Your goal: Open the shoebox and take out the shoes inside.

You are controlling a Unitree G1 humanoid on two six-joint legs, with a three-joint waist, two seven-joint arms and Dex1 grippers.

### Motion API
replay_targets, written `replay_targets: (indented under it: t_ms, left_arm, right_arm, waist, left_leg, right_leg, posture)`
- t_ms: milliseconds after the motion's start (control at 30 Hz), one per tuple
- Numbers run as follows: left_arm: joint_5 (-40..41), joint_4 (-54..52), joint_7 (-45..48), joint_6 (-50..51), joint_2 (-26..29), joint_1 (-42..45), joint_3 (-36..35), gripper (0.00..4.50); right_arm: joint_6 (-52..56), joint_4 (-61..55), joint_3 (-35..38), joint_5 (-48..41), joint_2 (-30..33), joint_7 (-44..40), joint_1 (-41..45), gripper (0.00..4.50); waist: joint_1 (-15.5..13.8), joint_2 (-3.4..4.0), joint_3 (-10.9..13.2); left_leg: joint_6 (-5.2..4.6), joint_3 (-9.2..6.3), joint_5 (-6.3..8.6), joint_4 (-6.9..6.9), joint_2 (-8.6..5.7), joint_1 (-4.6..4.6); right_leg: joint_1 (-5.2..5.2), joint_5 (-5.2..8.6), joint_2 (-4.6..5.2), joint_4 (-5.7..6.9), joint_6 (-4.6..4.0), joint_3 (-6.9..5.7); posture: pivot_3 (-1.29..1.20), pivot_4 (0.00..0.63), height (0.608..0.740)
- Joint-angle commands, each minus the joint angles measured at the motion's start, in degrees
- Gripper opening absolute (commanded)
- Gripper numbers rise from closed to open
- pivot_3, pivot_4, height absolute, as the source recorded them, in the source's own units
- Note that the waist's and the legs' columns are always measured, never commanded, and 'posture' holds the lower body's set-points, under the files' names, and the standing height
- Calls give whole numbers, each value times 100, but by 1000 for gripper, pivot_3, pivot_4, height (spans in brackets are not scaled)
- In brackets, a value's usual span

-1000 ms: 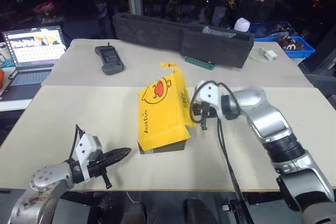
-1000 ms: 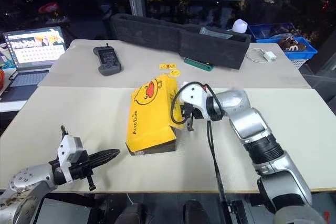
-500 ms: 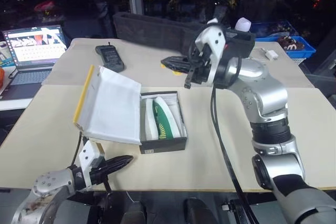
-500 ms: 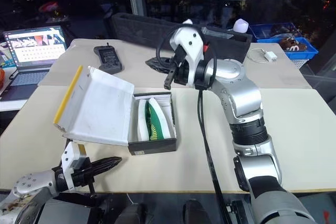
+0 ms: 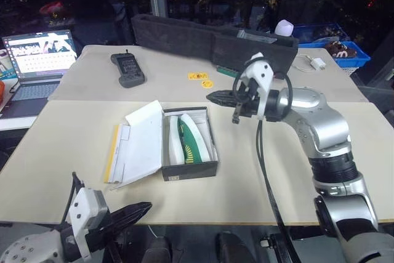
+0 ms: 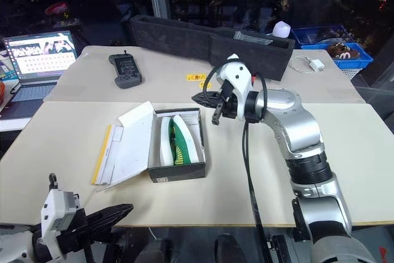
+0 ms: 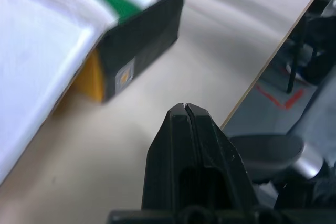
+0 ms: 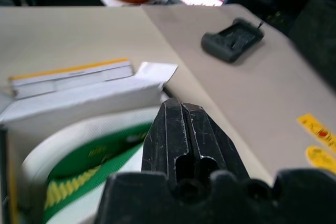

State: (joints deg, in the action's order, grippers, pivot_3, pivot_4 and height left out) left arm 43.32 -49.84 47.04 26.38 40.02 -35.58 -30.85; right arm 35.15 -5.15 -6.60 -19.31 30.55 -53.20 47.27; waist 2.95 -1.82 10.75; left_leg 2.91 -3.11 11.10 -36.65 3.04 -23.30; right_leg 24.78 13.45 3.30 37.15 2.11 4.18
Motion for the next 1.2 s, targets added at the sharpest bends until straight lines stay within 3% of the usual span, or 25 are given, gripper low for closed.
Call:
replay_targets:
  t_ms: [33,233,500,600,800,933,1200]
  left_arm:
    - [629,-1,-348,340,288,357,-544,11]
    - [940,572,-207,903,1082,1007,-661,11]
    - [989,930,-59,1174,1369,1634,-465,11]
    - [923,1104,-7,1203,1421,1858,-406,0]
    - [815,1141,-54,1236,1399,2158,-194,0]
    - [791,1121,-55,1250,1395,2214,-136,0]
    - [1110,1024,-88,1500,1428,2293,-197,0]
  right_arm:
    - [36,-260,15,-79,167,-144,8,0]
    - [-231,-133,-311,215,425,-404,-29,0]
    - [-681,-197,-1044,664,342,-784,107,0]
    - [-982,23,-1167,880,220,-789,325,778]
    - [-1294,319,-1396,1054,-141,-1074,1112,2852]
    - [-2343,495,-1737,1455,-82,-1508,1331,4166]
    - [-5301,1974,-2170,2426,-78,-1902,1895,4166]
  waist:
    - [-2,1,1]
    - [27,3,2]
    - [104,3,2]
    - [106,4,3]
    - [108,5,4]
    - [99,5,3]
    - [101,5,4]
  left_leg:
    - [0,0,0,0,0,1]
    - [0,3,0,-3,-2,-8]
    - [0,2,0,0,-1,-12]
    - [0,2,0,0,-1,-11]
    - [0,2,0,0,0,-13]
    - [0,0,0,8,0,-15]
    - [2,1,-1,8,0,-15]
  right_leg:
    - [-1,0,0,1,0,0]
    - [-2,1,3,-9,4,1]
    - [6,-11,1,-5,24,0]
    - [6,-7,1,-4,16,0]
    - [12,-20,0,-2,33,-1]
    - [14,-20,1,-2,38,-2]
    - [15,-22,0,-1,40,-3]
  posture:
    - [0,150,715]
    - [0,150,715]
    - [0,150,715]
    - [0,150,715]
    - [0,150,715]
    - [0,150,715]
    - [0,150,715]
